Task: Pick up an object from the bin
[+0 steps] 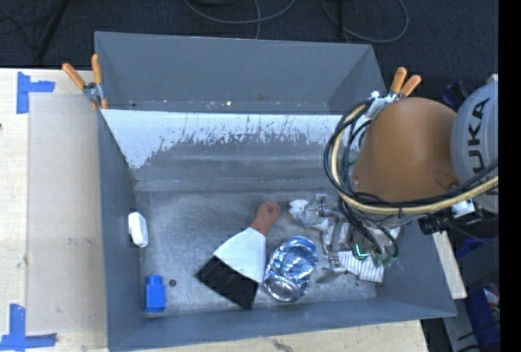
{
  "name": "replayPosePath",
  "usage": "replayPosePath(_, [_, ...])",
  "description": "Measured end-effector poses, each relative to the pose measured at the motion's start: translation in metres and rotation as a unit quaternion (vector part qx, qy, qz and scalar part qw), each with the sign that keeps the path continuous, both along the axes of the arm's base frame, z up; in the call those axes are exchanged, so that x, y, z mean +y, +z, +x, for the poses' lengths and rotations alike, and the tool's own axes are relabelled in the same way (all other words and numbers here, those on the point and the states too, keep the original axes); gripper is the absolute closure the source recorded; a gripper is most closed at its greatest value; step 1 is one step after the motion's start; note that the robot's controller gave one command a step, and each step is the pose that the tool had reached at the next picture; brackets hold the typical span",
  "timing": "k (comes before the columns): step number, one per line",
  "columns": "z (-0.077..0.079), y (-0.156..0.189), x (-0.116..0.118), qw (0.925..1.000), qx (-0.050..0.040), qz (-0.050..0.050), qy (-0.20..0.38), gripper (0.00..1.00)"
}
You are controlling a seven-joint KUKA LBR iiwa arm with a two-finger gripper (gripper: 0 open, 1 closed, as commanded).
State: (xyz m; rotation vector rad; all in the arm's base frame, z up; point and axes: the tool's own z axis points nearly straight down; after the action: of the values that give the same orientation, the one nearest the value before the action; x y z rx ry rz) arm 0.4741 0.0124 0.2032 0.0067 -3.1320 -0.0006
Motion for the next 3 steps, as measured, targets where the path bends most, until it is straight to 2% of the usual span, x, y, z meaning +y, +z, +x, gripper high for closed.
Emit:
replayPosePath(1, [0.002,0.003,0.000,1.0000,-0.0036,0.000,0.000,0.00])
replayPosePath(2, [0.016,-0.114,0.019,0.9949,-0.0158,-0.002,0.100,1.00])
replayPosePath(3, [0.016,-0.114,0.019,0.9949,-0.0159,-0.002,0.100,1.00])
